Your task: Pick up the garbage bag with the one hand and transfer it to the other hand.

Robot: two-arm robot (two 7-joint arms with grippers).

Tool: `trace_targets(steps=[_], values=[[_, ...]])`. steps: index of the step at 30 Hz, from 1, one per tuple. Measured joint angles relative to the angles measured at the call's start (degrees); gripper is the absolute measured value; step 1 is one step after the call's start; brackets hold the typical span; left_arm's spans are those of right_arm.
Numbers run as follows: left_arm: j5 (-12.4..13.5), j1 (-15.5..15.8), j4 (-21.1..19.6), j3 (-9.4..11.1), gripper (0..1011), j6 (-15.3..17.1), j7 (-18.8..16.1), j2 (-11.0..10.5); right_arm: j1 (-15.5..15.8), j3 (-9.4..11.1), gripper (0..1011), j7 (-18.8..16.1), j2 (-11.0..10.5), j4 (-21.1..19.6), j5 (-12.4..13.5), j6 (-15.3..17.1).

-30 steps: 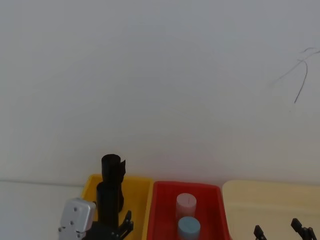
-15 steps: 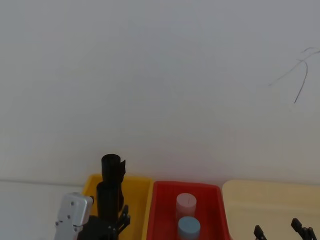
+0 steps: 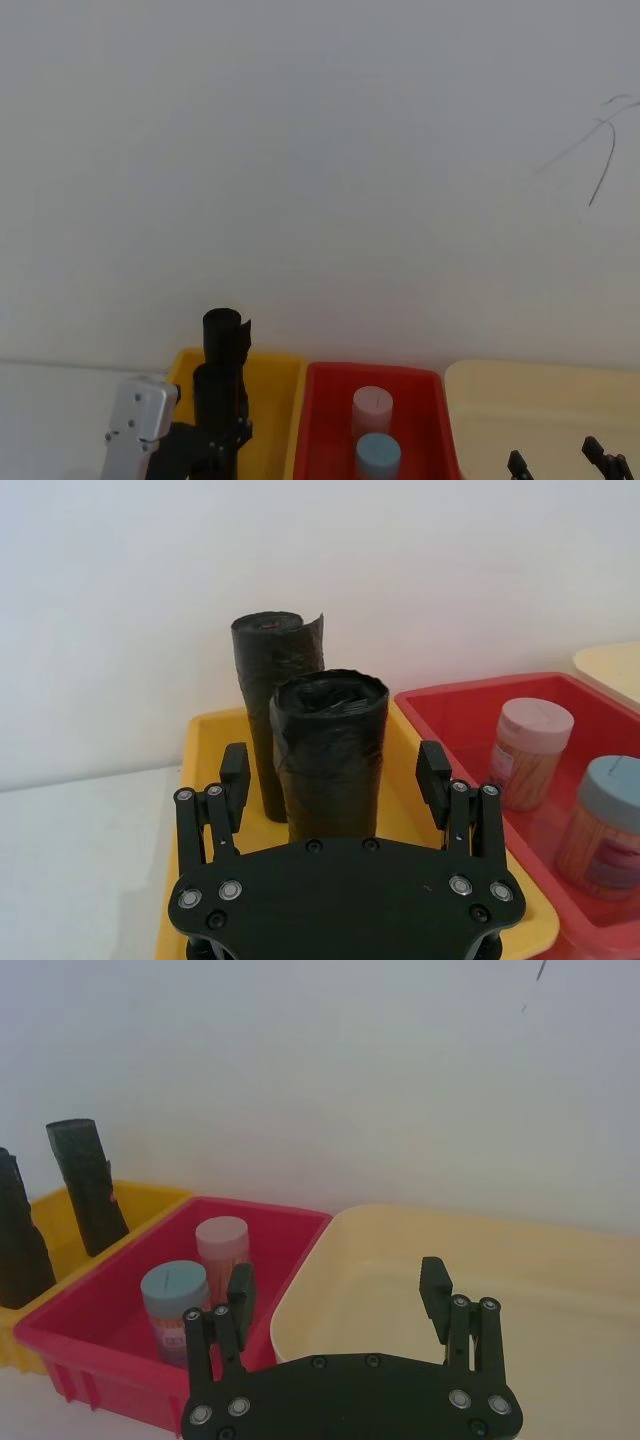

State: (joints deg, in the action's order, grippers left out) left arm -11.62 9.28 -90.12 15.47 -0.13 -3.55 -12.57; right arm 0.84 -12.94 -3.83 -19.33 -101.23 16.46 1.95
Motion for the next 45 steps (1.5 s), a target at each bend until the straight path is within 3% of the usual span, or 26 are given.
trace_targets(steps=[14,19,30,37,45], values=[[-0.87,3.03,5.52,-0.73,992,-1.35,2.03,1.63,0.00,0.00,1000,0.00,0.00,0.00,0.00,0.00],[-1.24,3.98,7.09,-0.87,907,-1.75,2.85,2.15,0.00,0.00,1000,0.00,0.00,0.00,0.00,0.00],[-1.73,5.39,9.34,-1.16,568,-2.41,4.71,2.97,0.00,0.00,1000,0.00,0.00,0.00,0.00,0.00],[-1.68,5.76,9.57,-1.29,513,-2.45,5.30,3.30,0.00,0.00,1000,0.00,0.00,0.00,0.00,0.00],[-0.87,6.33,7.15,-1.20,481,-0.96,6.11,3.05,0.00,0.00,1000,0.00,0.00,0.00,0.00,0.00]])
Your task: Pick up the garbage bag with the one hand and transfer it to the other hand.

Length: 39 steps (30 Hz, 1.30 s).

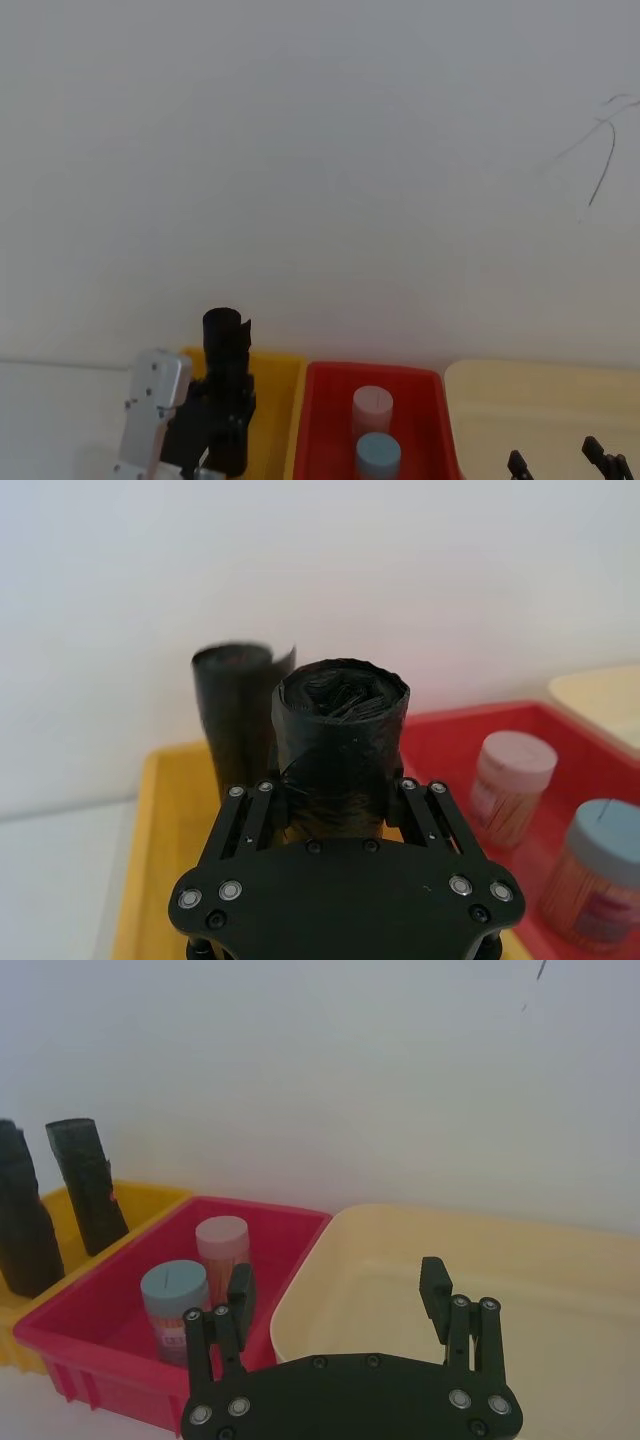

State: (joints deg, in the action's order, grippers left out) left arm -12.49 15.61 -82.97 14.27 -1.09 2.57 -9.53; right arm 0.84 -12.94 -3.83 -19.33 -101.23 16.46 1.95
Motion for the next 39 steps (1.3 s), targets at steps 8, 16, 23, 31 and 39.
trace_targets(steps=[8,16,23,31,39], values=[[0.52,1.69,-3.39,0.84,481,2.24,2.48,-0.85,0.00,0.00,1000,0.00,0.00,0.00,0.00,0.00],[0.32,4.21,-5.88,2.22,481,4.02,6.53,-1.27,0.10,0.00,1000,-0.10,0.00,-0.03,-0.05,-0.21],[-0.80,6.88,-6.18,3.83,481,5.00,10.37,-1.01,0.62,-0.36,1000,-1.75,-0.71,-0.08,-1.05,-3.44],[-2.63,10.24,-4.05,6.01,481,5.37,14.85,0.14,0.98,-1.02,1000,-4.09,-1.65,-0.08,-2.46,-7.59],[-4.70,13.31,-0.91,8.31,481,5.37,18.83,1.93,0.77,-1.62,1000,-6.79,-2.24,0.15,-2.87,-10.15]])
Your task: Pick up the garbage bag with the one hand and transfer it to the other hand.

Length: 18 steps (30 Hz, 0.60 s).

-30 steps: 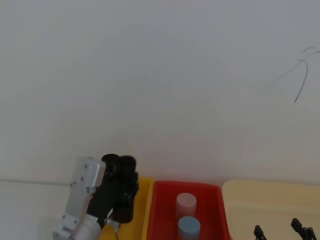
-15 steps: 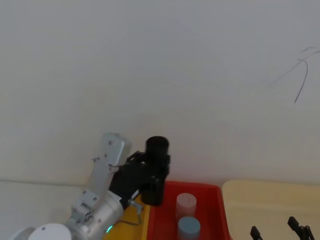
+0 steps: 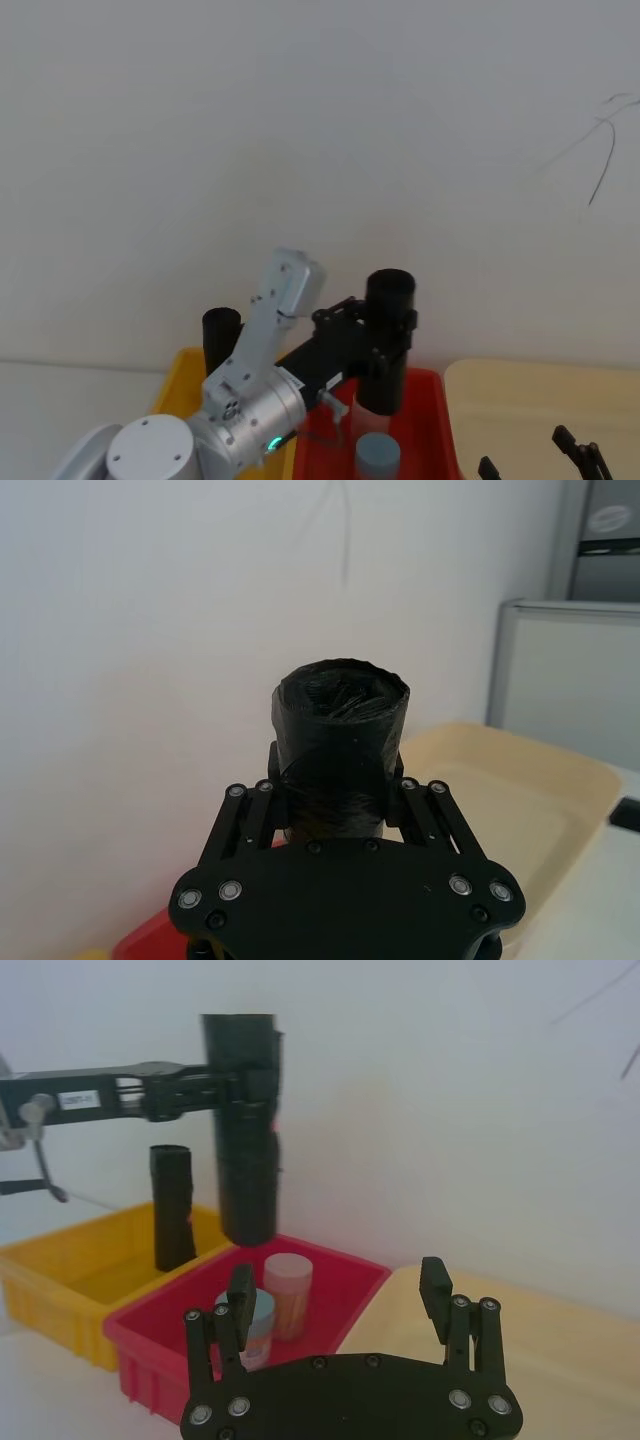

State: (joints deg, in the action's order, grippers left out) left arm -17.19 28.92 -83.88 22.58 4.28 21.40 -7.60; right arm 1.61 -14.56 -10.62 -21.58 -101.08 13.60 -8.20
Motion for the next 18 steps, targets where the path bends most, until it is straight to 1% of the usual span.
trace_targets(steps=[5,9,18], values=[[-1.18,0.87,0.85,1.10,481,-0.04,1.86,0.68,-0.52,-0.10,1000,-1.34,0.06,0.57,0.66,-0.13],[-1.76,1.06,1.06,1.57,481,-0.04,2.58,0.93,-1.13,-0.20,1000,-2.06,0.31,1.30,1.25,0.35],[-3.17,1.04,0.90,2.61,481,0.08,3.81,1.18,-3.99,-0.36,1000,-3.63,2.18,4.41,3.57,3.16]])
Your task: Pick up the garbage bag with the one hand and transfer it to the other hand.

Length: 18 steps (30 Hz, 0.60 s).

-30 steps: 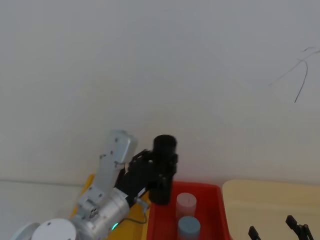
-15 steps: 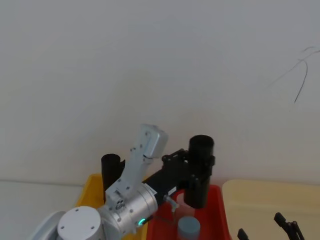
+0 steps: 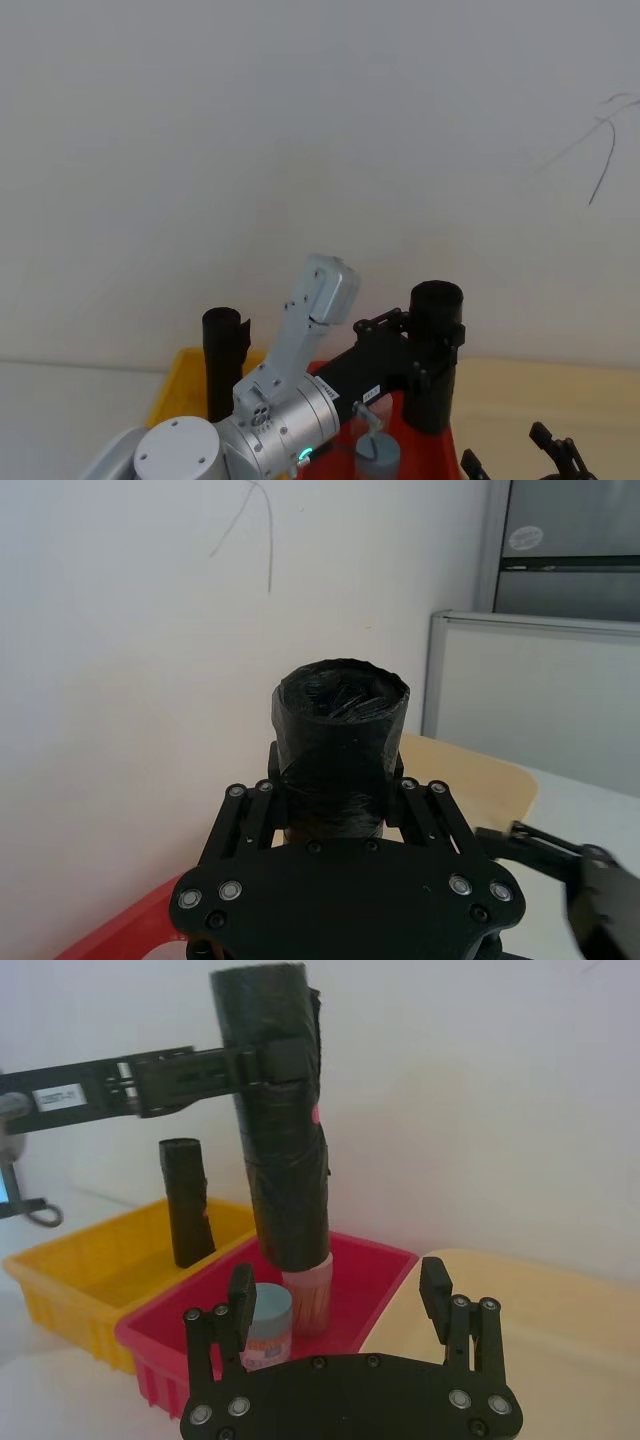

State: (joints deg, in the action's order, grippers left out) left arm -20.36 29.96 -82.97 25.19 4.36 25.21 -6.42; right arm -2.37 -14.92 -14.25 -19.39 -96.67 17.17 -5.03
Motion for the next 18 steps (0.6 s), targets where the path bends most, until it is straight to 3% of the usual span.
trace_targets(steps=[18], values=[[-1.54,-0.68,-0.98,1.50,481,0.64,0.28,0.08,-5.46,-0.68,1000,-2.57,2.78,5.01,2.76,3.24]])
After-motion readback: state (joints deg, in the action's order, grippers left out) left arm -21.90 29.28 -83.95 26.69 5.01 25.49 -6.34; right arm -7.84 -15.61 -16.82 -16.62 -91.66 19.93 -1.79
